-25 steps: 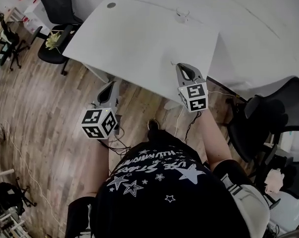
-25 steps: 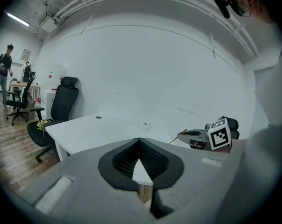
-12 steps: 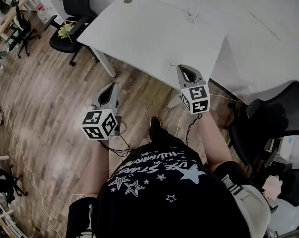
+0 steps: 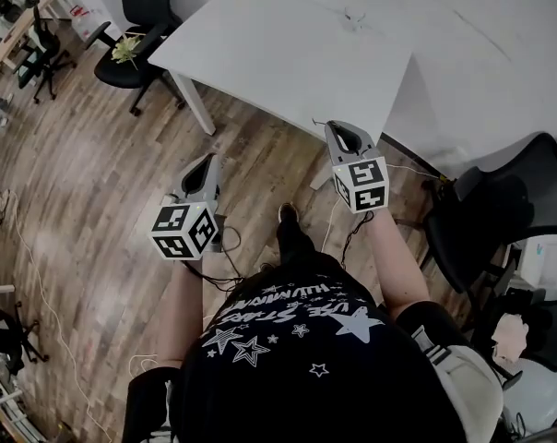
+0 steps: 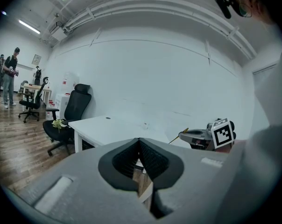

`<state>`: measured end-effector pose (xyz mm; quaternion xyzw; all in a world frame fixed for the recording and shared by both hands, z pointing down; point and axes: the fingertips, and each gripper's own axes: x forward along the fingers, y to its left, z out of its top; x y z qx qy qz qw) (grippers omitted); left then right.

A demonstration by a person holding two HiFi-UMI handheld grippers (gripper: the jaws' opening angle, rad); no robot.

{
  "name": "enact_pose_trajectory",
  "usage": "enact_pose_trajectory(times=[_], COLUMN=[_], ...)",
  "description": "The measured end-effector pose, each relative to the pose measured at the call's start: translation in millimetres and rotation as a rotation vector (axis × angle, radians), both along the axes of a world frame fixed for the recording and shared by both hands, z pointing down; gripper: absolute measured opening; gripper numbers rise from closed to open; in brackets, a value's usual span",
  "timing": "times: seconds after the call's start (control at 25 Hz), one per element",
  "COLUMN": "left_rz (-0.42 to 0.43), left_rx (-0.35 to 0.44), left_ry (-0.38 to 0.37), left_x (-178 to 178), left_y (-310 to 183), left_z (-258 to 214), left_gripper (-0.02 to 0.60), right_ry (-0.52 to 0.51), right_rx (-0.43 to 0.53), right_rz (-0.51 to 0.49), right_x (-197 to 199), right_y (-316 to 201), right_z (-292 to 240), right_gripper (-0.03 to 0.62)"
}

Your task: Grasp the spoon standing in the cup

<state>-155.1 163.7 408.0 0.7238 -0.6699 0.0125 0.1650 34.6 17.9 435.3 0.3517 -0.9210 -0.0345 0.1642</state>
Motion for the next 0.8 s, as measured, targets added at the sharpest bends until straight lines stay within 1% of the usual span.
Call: enact_pose_trajectory(times=[0.4,0.64,0.8], left_rz=[0.023,0.026,0.032], left_rx=[0.004,0.021,0.019], left_ry=[0.012,0.01,0.014], left_x=[14,23,28], left_y=[43,52,54], left_z=[0,-5,1], left_gripper=[0.008,0.008,0.008], right_ry=[-0.012,0.015,0.018], right_rx=[-0.007,0.004,0.004], right_rz=[0.018,0.027,0.023], right_x=[17,31,34], right_y=[55,68,73], right_z=[-6,-3,2], right_gripper=[0.014,0.012,0.012])
